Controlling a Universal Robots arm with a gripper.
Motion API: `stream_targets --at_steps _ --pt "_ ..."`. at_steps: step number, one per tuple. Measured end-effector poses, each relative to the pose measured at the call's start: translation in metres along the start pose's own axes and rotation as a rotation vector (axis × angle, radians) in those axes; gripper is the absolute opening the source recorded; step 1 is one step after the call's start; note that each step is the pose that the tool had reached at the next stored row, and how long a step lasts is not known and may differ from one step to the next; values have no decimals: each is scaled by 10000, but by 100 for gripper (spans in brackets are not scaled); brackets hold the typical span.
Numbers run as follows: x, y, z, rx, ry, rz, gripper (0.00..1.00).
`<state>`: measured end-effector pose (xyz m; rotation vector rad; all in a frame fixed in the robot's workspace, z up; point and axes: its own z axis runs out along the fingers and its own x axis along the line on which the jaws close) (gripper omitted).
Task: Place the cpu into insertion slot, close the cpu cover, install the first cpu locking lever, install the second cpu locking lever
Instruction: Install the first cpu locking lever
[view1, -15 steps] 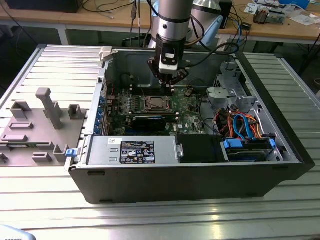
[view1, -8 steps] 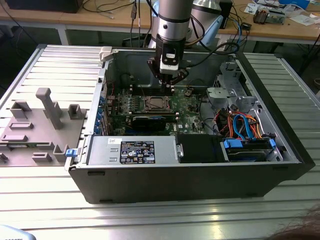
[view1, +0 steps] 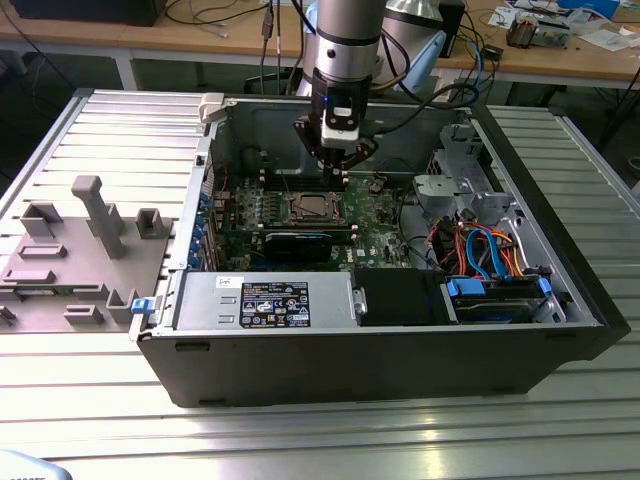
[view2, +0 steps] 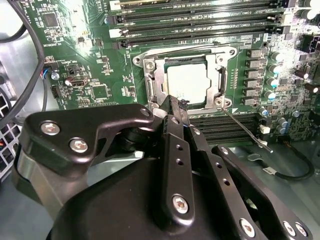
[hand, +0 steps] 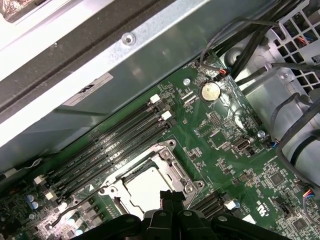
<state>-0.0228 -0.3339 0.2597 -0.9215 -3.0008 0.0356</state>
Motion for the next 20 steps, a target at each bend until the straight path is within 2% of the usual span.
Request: stream_targets --at_steps 20 --pt "0 0 0 -3 -20 -922 11"
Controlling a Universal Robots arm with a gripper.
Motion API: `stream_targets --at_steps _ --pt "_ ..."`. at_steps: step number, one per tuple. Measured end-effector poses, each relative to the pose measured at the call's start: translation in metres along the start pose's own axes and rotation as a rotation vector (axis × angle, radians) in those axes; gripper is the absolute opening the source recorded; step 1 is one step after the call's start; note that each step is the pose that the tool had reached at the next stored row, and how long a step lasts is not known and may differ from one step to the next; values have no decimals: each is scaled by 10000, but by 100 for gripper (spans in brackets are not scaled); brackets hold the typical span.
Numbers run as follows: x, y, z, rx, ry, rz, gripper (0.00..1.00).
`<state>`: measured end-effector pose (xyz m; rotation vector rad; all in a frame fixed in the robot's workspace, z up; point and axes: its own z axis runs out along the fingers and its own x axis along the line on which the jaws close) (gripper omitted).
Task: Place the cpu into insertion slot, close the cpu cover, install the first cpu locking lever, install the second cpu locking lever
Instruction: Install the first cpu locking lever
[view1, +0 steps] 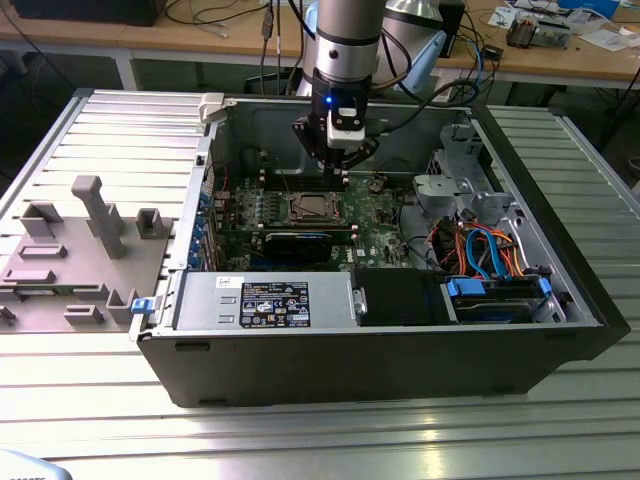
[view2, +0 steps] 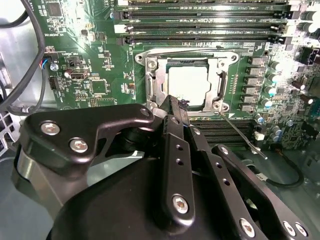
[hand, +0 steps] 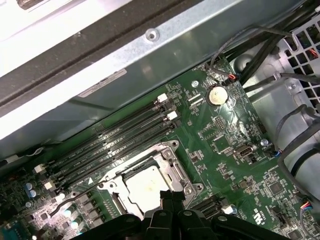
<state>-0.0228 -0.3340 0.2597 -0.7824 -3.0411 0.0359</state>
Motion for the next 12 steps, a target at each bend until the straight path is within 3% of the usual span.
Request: stream_targets --at_steps 12 --pt "0 0 0 -27 -6 -827 11"
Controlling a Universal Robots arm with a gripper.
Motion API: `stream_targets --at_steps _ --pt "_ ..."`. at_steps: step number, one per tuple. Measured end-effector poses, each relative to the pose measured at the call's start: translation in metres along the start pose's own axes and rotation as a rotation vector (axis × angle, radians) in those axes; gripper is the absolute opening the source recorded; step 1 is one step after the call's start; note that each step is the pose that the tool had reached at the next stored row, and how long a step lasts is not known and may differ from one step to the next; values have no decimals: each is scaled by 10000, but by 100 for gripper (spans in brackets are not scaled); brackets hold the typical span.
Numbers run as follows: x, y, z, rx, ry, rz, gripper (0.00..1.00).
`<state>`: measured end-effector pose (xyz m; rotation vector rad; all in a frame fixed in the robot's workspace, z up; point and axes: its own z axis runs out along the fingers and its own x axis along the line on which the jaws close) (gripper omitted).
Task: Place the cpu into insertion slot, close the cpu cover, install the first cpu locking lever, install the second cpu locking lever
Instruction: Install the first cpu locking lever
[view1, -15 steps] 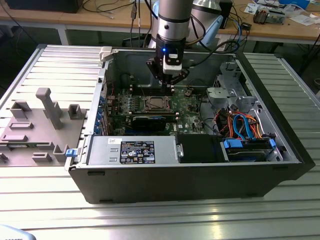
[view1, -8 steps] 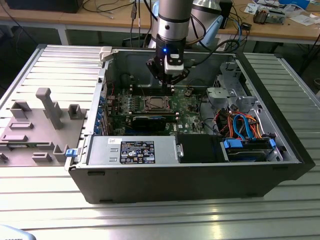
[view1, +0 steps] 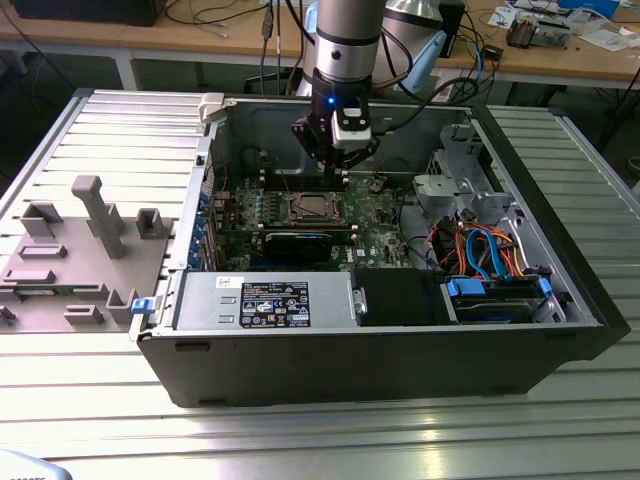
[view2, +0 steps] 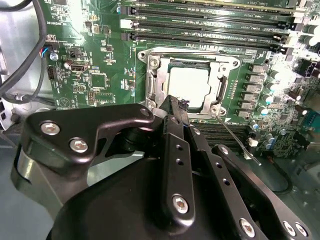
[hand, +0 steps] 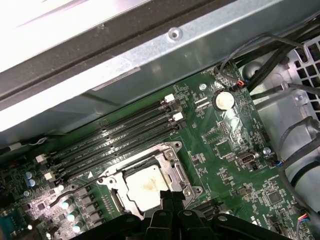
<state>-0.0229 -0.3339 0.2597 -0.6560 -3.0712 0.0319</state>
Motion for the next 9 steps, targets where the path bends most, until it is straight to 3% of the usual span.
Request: stream_targets --at_steps 9 --pt "-1 1 0 -35 5 -439 11"
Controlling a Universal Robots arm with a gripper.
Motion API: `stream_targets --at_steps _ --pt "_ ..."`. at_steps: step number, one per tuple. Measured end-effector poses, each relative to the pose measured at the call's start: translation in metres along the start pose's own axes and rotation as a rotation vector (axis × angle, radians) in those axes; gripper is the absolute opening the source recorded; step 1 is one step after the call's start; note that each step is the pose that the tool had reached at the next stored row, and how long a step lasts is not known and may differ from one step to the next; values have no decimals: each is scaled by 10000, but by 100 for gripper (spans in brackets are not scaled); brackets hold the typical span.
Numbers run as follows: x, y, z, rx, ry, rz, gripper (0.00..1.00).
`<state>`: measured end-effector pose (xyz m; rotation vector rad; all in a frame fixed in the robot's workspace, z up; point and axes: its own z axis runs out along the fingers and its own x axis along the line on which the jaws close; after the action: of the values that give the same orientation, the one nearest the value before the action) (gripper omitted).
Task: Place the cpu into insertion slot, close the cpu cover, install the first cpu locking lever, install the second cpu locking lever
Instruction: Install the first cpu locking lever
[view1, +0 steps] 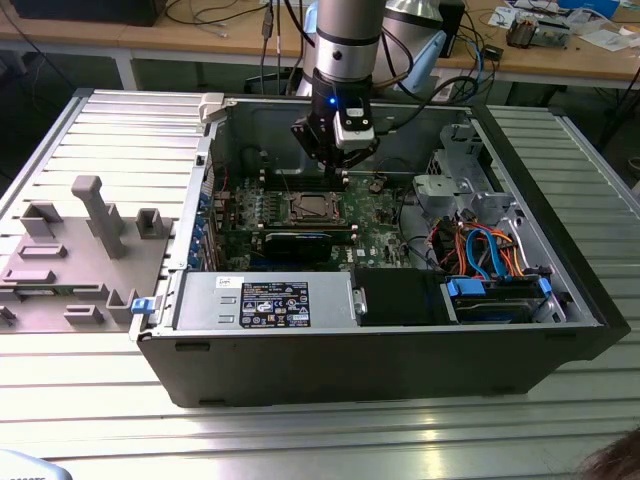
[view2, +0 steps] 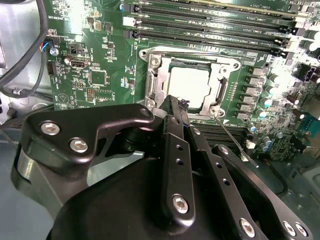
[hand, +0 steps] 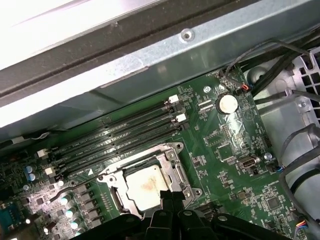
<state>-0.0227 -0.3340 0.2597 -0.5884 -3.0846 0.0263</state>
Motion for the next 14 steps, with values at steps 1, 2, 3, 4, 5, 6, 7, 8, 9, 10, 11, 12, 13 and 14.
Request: stream_targets --at_steps 1,2,3,4,5,6,7,8,9,10,11,12,13,14 --pt "-2 1 0 -26 5 -292 11" --pt "-2 1 0 -49 11 -481 11" --pt "-2 1 0 -87 21 -764 11" --pt "-2 1 0 -91 22 -788 11" --pt "-2 1 0 -93 23 -805 11" --pt "-2 1 0 -95 23 -822 11" --pt "-2 1 0 -96 24 -840 11" --pt "-2 1 0 -100 24 -855 11" --pt "-2 1 0 -103 25 -870 11" --pt "-2 1 0 -105 25 -885 11" --pt "-2 1 0 -107 26 -900 11" --pt "-2 1 0 -111 27 -925 11" --pt "-2 1 0 -112 27 -940 11" --pt "-2 1 0 -115 28 -955 11"
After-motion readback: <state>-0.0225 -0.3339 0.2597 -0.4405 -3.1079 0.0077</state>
